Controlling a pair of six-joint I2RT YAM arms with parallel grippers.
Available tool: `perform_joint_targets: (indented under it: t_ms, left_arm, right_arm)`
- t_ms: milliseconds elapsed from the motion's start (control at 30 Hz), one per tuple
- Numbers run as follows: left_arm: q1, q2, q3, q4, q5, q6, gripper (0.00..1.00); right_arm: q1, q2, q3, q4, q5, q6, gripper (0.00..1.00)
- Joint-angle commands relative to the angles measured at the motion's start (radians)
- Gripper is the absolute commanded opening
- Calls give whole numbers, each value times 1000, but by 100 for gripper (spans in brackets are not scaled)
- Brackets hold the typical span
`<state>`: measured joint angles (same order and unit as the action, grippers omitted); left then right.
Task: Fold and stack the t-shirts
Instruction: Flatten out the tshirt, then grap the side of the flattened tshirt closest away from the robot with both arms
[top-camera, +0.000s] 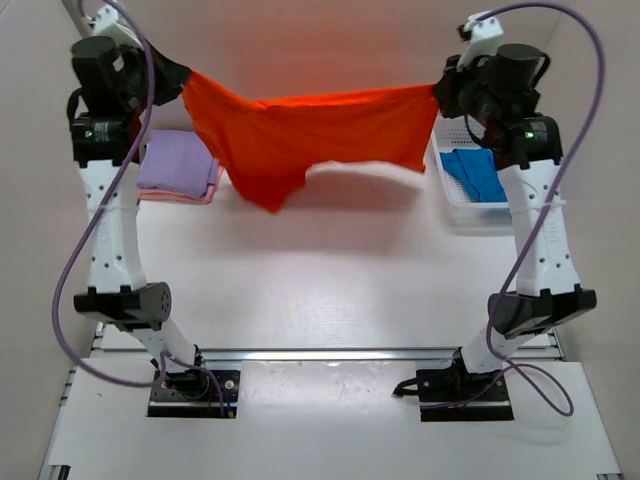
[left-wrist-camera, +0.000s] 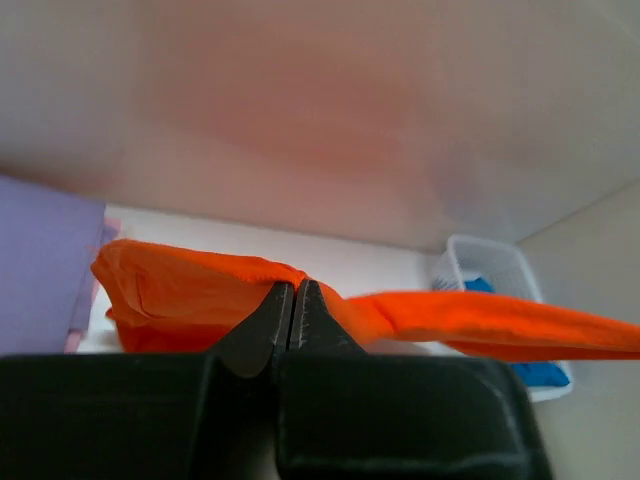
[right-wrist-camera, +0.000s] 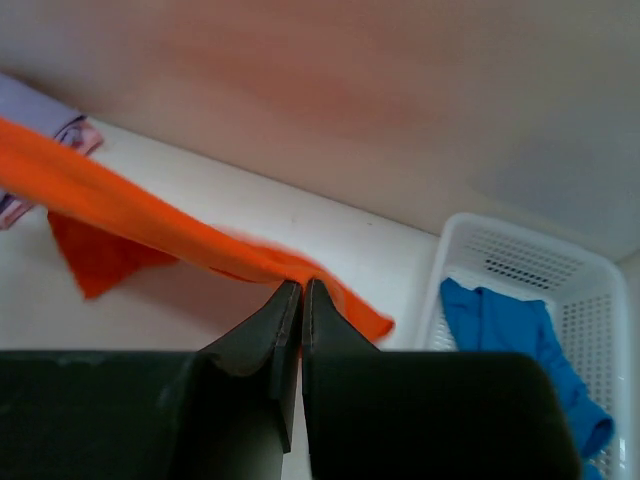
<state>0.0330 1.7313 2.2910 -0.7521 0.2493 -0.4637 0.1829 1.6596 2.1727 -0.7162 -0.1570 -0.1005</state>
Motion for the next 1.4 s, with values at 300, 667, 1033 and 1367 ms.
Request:
perform_joint_targets:
  t_ms: [300, 667, 1033, 1367]
  left_arm:
    - [-96, -560, -756, 100, -36, 92, 0]
    - [-231, -1026, -1438, -85, -58, 120, 0]
    - [-265, -1017, -1496, -167, -21, 155, 0]
    - [-248, -843, -1412, -46, -56, 163, 0]
  right_arm:
    - [-119, -229, -549, 8, -93, 11, 0]
    - [-111, -442, -1168, -206, -110, 44, 0]
    - [-108, -391, -1255, -255, -127, 90, 0]
    - [-146, -457, -1353, -269, -128, 189, 0]
